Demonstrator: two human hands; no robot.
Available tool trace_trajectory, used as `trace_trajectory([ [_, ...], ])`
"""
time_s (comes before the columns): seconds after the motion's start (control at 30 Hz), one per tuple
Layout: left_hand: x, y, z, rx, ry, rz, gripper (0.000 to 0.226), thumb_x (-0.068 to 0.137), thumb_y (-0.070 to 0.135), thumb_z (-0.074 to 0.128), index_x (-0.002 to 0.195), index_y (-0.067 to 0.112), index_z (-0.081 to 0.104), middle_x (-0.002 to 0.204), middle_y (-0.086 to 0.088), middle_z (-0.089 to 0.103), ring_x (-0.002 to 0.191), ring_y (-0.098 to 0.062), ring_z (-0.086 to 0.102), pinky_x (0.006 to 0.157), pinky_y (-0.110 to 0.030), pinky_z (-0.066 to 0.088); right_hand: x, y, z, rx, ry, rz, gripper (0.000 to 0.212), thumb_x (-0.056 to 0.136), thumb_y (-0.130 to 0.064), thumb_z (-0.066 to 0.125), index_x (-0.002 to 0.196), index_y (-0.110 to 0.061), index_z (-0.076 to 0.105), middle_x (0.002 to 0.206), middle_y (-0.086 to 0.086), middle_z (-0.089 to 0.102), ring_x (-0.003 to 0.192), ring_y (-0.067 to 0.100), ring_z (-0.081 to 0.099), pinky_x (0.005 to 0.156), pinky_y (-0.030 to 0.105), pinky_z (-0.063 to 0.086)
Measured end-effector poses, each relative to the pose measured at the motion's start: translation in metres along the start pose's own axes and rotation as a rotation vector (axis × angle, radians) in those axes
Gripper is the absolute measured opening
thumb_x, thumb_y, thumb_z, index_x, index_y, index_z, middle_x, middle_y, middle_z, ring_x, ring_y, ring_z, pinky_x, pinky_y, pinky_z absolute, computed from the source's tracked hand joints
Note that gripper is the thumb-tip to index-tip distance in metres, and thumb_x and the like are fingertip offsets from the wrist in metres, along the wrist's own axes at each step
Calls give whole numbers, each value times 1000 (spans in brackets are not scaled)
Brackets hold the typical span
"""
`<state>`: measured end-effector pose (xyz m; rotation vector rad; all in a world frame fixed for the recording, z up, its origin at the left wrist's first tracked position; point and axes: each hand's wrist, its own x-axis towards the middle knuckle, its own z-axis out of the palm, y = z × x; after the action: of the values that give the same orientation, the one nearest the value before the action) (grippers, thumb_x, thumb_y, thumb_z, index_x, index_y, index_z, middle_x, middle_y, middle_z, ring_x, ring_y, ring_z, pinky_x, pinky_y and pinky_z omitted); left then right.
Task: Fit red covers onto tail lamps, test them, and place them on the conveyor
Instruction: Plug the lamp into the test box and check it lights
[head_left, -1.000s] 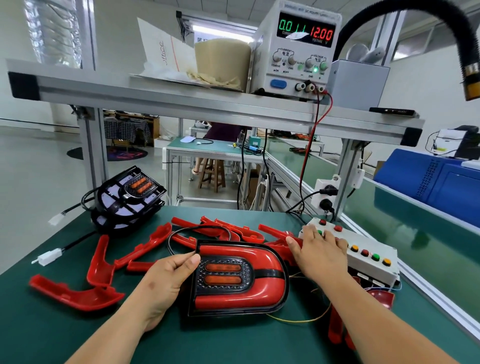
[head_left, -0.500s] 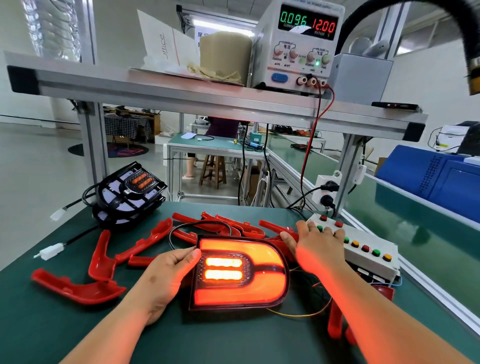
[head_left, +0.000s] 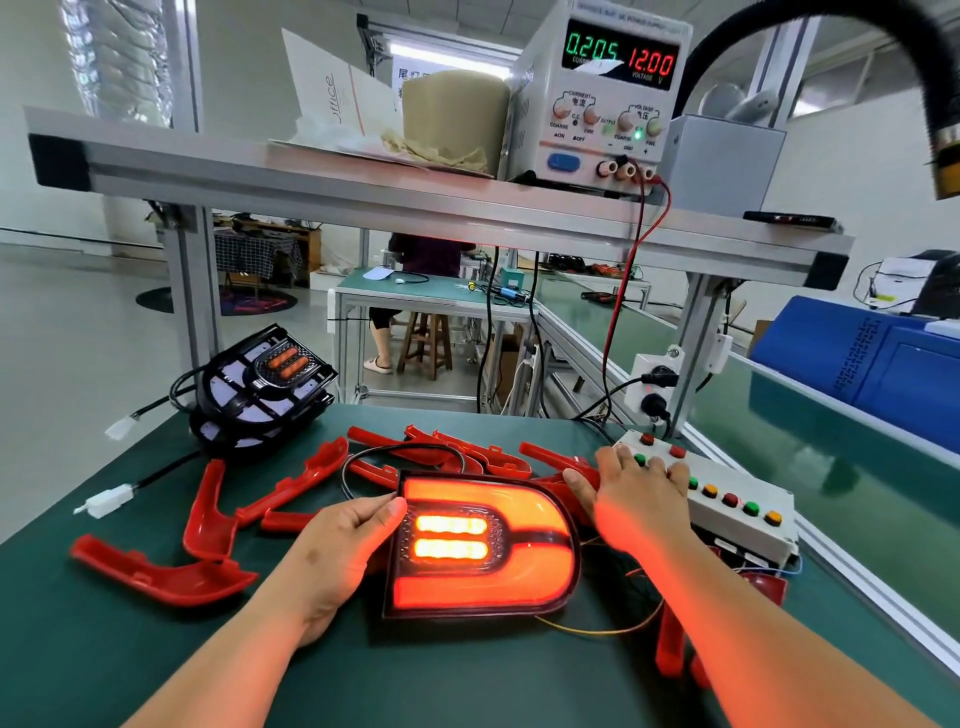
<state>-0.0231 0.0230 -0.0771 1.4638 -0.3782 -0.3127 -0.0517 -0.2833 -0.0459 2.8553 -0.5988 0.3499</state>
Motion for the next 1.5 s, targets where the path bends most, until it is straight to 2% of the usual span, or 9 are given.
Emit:
trace_trajectory([
  [0.23,-1,1,3,-48,6,-13,31,99,21,50,117,5,69,112,-13,73,111,-26,67,107,-45,44,-1,1,-1,30,-48,-10,76,87,-74,3,132,-25,39,150,8,38,131,38,36,104,54,23],
  [0.33,-1,2,4,-32,8,9,33,97,24,52,120,5,68,115,-4,73,116,-15,64,108,-31,40,-5,7,1,123,-75,-21,74,88,-75,7,137,-27,36,158,5,25,141,36,23,111,56,16],
  [0.4,-1,2,4,-34,11,12,33,97,26,53,119,6,68,114,0,73,114,-10,64,105,-27,41,-11,14,1,199,-78,-22,72,89,-74,12,138,-27,36,161,4,19,146,31,15,115,55,11],
  [0.5,-2,3,5,-29,30,12,31,94,28,56,113,10,71,108,7,75,103,2,67,93,-20,44,-24,25,-3,265,-23,1,72,91,-71,17,135,-20,41,154,4,31,145,23,23,117,51,14],
  [0.6,0,0,3,-34,38,21,35,89,33,58,114,12,71,112,6,73,110,0,64,106,-28,39,-38,40,-6,248,52,100,70,93,-67,20,135,-15,42,149,5,39,141,21,31,115,48,20],
  [0.73,4,-4,0,-41,53,23,43,91,32,60,126,8,64,127,2,65,128,-13,51,116,-36,28,-54,62,-8,175,39,254,74,93,-67,17,136,-12,41,156,12,29,148,26,15,116,48,17],
  [0.87,4,-4,2,-50,56,18,38,93,28,58,125,9,64,120,6,68,122,-12,54,110,-31,32,-58,72,-6,161,-26,309,88,89,-74,9,140,-9,37,160,16,20,150,28,4,117,48,9],
  [1.0,0,0,5,-46,4,-3,33,96,22,52,116,4,69,110,-12,74,109,-28,68,101,-41,46,-58,74,-1,50,-48,270,89,87,-76,8,139,-9,38,156,12,30,150,25,7,117,48,8],
  [1.5,-1,1,3,-27,-13,12,34,94,27,53,113,6,72,110,-14,74,108,-26,69,101,-42,46,-58,73,-1,1,-59,270,91,85,-77,4,140,-13,39,154,13,34,148,26,16,117,49,8],
])
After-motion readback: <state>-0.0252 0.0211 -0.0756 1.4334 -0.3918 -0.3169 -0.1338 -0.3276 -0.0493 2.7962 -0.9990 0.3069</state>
